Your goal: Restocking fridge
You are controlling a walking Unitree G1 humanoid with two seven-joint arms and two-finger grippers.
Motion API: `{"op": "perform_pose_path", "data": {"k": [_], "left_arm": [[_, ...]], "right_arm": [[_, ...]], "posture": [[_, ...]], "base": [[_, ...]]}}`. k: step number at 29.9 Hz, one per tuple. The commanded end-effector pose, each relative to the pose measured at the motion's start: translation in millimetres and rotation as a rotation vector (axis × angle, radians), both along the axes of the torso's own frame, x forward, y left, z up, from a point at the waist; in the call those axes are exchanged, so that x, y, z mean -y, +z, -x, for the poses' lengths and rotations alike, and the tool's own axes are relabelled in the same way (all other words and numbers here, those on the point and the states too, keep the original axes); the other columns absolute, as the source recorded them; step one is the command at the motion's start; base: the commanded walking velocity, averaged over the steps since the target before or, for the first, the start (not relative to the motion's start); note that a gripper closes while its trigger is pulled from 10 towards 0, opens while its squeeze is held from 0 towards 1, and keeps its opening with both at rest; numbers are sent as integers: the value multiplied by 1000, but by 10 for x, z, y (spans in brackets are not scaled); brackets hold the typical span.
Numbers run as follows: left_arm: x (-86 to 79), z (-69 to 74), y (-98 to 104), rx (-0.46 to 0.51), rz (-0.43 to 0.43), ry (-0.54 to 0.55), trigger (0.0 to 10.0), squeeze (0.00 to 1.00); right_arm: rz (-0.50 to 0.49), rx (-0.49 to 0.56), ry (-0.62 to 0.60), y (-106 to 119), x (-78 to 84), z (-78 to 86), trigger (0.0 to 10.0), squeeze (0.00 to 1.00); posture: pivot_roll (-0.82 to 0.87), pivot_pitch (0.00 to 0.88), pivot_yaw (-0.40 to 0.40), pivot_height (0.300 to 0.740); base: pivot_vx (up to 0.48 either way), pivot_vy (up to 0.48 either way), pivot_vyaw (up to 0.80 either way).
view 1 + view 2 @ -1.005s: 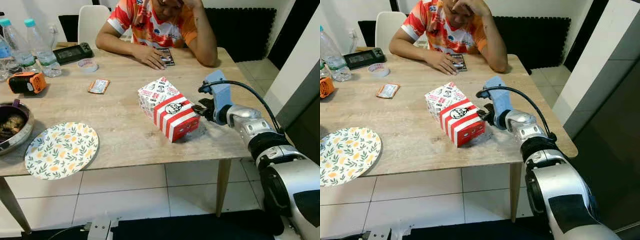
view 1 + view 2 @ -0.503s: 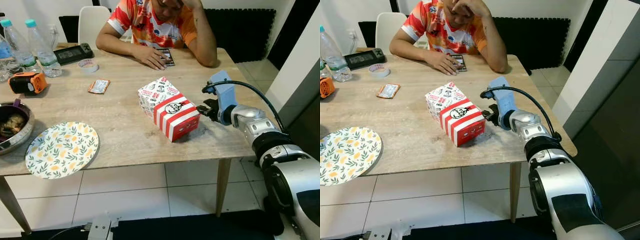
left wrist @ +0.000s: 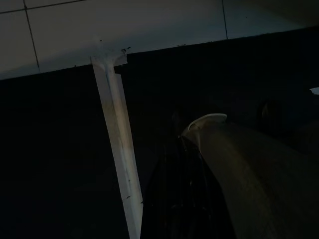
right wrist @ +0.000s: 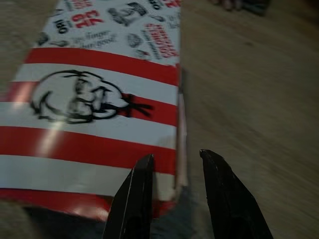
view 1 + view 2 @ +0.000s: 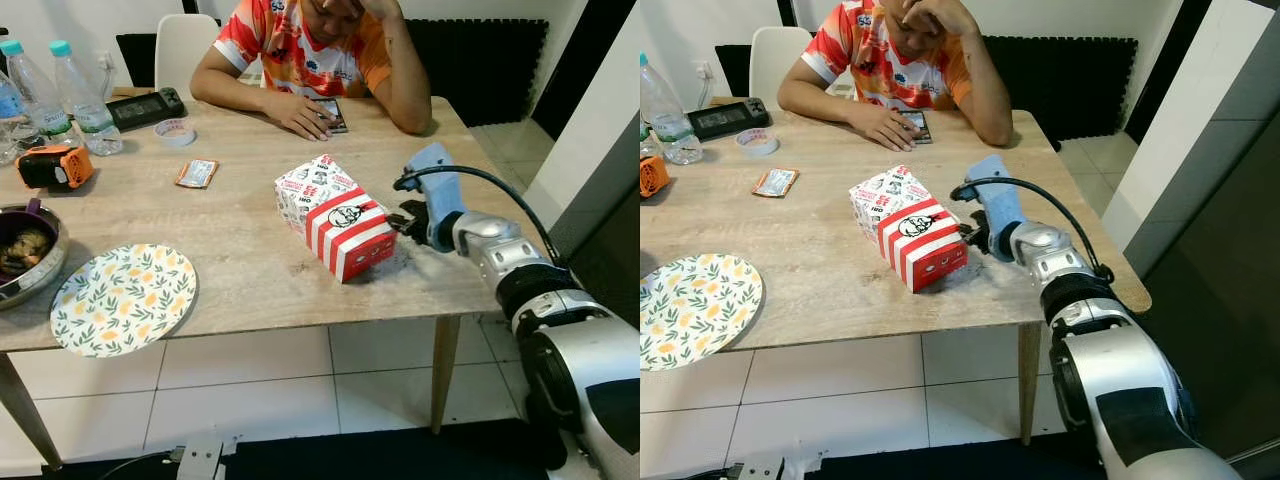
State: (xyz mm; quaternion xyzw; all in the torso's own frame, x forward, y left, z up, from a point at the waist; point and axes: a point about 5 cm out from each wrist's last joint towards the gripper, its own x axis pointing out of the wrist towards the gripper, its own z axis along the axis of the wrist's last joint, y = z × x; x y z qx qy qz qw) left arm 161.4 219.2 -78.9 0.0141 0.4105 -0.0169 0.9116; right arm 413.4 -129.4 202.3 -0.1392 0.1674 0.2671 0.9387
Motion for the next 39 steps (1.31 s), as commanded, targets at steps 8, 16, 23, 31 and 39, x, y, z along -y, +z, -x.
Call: {"op": "perform_pose_path", "data": {"k": [8,16,23,31,39], "left_arm": [[-83,119,-40,-35,-13,15,10000,0],[-106,139,-46,-41,-16,22,10000,0],[-108,156,-51,-41,-15,27,10000,0],[-97,171,-56,-39,-13,22,10000,0],[-105,192,-56,-35,-15,25,10000,0]], "right_arm": [[28,-80,62,-78,-96,38,10000,0],[39,-29,-38,-4,-26,-8,10000,0],[-36,15,-96,140,62,-48,10000,0],[-7,32,-137,145,151,-56,10000,0],[19,21,-138,72,164,-42,10000,0]], "posture": [[79,146,-72,740],[81,152,-78,740],[83,156,-80,740],[86,165,-82,740],[98,168,-88,740]], "base": [[0,0,0],[0,0,0],[0,0,0],[0,0,0],[0,0,0]]}}
